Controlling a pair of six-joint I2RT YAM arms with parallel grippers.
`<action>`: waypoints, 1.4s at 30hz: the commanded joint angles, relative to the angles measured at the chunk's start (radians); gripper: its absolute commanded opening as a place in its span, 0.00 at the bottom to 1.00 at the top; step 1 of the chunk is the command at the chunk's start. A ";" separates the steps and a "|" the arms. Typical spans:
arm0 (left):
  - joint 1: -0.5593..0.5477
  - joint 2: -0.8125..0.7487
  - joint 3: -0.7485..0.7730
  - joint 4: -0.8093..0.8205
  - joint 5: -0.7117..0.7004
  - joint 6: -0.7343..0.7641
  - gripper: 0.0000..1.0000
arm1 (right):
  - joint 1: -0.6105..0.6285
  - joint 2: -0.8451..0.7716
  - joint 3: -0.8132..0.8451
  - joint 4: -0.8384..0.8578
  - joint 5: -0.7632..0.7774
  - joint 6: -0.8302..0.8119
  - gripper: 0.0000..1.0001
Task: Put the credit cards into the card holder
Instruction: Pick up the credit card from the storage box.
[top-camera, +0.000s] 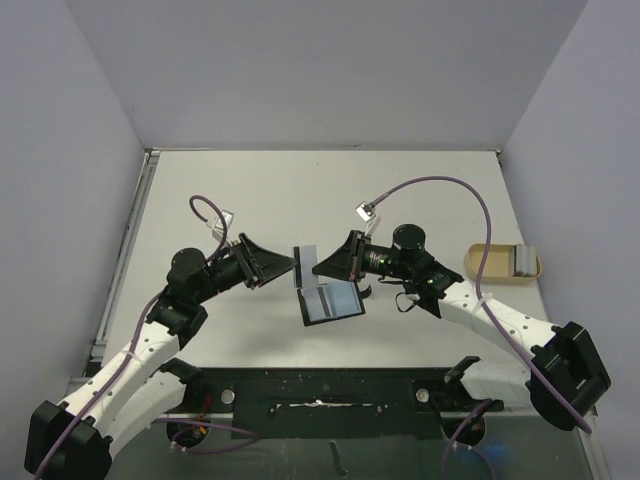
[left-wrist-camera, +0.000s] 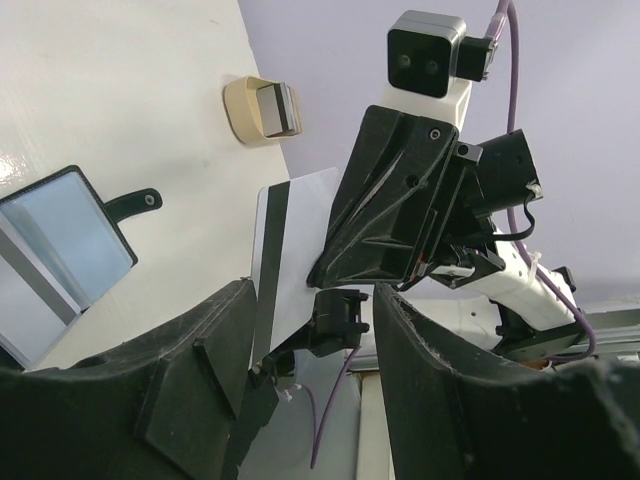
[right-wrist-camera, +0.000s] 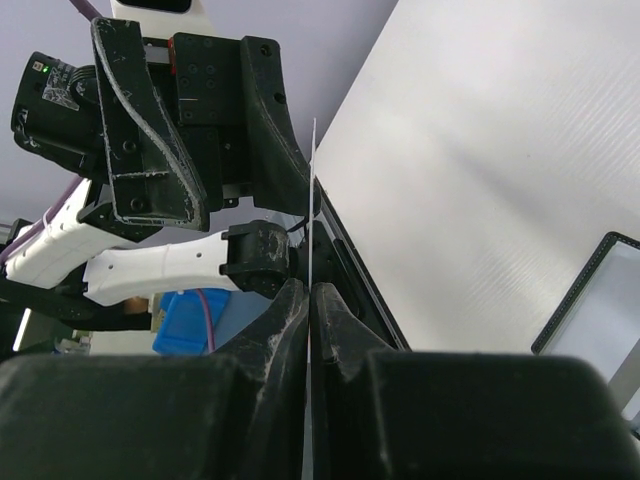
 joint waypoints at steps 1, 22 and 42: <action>-0.001 -0.026 -0.006 0.026 0.014 -0.014 0.49 | 0.008 -0.031 0.023 0.027 -0.024 0.000 0.00; -0.001 -0.015 -0.037 0.044 0.017 -0.028 0.45 | 0.007 -0.007 -0.011 0.145 -0.078 0.062 0.00; 0.027 -0.020 -0.092 0.123 0.034 -0.094 0.00 | -0.004 0.043 0.062 -0.140 0.042 -0.107 0.29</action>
